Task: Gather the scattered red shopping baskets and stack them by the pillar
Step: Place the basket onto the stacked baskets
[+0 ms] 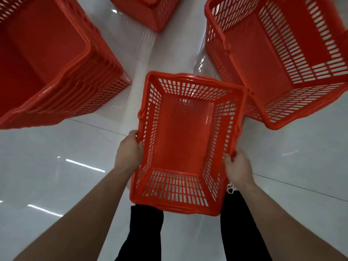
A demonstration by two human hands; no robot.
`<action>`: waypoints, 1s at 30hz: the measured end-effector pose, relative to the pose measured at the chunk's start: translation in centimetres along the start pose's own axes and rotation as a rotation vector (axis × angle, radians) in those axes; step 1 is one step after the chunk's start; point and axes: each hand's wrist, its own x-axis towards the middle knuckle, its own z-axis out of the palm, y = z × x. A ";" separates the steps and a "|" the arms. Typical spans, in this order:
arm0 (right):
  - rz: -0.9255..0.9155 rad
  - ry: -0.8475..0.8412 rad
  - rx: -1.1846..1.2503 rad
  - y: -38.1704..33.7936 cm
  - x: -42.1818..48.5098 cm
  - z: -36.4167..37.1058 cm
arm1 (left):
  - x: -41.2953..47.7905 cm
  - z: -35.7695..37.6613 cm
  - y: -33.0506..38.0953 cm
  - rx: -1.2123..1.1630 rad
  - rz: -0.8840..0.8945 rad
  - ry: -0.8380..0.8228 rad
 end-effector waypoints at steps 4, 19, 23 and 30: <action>-0.049 0.051 0.043 -2.6 -2.5 -3.5 | -3.1 -3.7 1.5 -0.022 0.012 0.009; -0.455 0.215 0.035 -30.9 -18.7 -26.8 | -18.3 -35.7 14.4 -0.274 0.177 0.198; -0.603 0.216 0.015 -40.3 -21.7 -27.9 | -19.2 -43.0 13.8 -0.376 0.183 0.335; -0.855 0.111 -0.051 -56.0 -24.0 -20.5 | -15.2 -53.4 6.1 -0.379 0.117 0.603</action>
